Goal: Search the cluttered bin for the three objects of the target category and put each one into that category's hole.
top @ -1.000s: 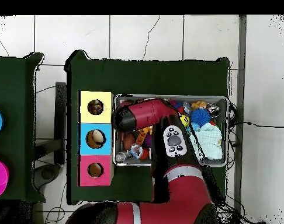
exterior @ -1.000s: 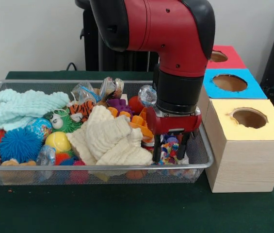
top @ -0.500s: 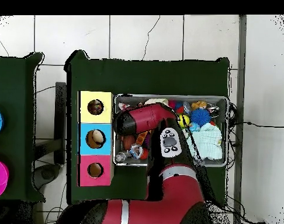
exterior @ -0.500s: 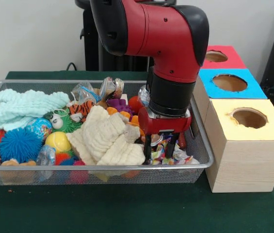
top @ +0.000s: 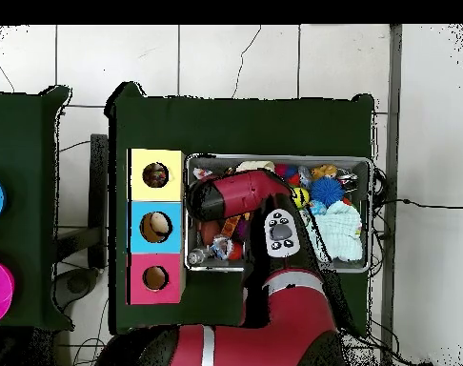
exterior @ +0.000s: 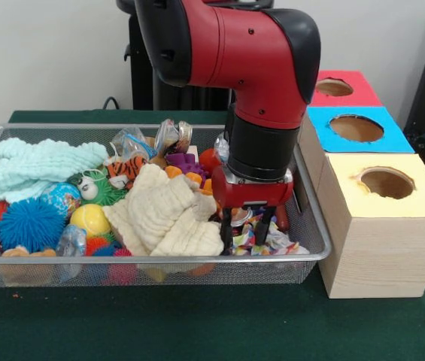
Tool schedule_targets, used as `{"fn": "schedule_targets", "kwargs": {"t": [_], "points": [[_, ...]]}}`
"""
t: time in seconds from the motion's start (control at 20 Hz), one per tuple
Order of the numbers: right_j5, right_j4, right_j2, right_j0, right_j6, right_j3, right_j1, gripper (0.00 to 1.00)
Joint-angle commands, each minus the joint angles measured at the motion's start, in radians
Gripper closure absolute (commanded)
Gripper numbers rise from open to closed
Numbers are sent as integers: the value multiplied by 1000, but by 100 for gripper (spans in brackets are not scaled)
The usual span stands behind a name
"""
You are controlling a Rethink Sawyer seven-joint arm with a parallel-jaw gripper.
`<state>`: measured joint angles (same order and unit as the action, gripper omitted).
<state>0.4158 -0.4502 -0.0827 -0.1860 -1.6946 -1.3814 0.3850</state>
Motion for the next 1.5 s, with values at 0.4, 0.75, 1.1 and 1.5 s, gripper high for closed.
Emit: {"fn": "schedule_targets", "kwargs": {"t": [0.4, 0.75, 1.1, 1.5], "points": [[-51, 49, -69, -61, -111, -67, -51, 100], [-41, 56, -75, -65, -106, -50, -61, 100], [37, 79, -93, -66, -68, -97, 88, 100], [192, 154, -118, -78, -12, -115, 201, 100]]}}
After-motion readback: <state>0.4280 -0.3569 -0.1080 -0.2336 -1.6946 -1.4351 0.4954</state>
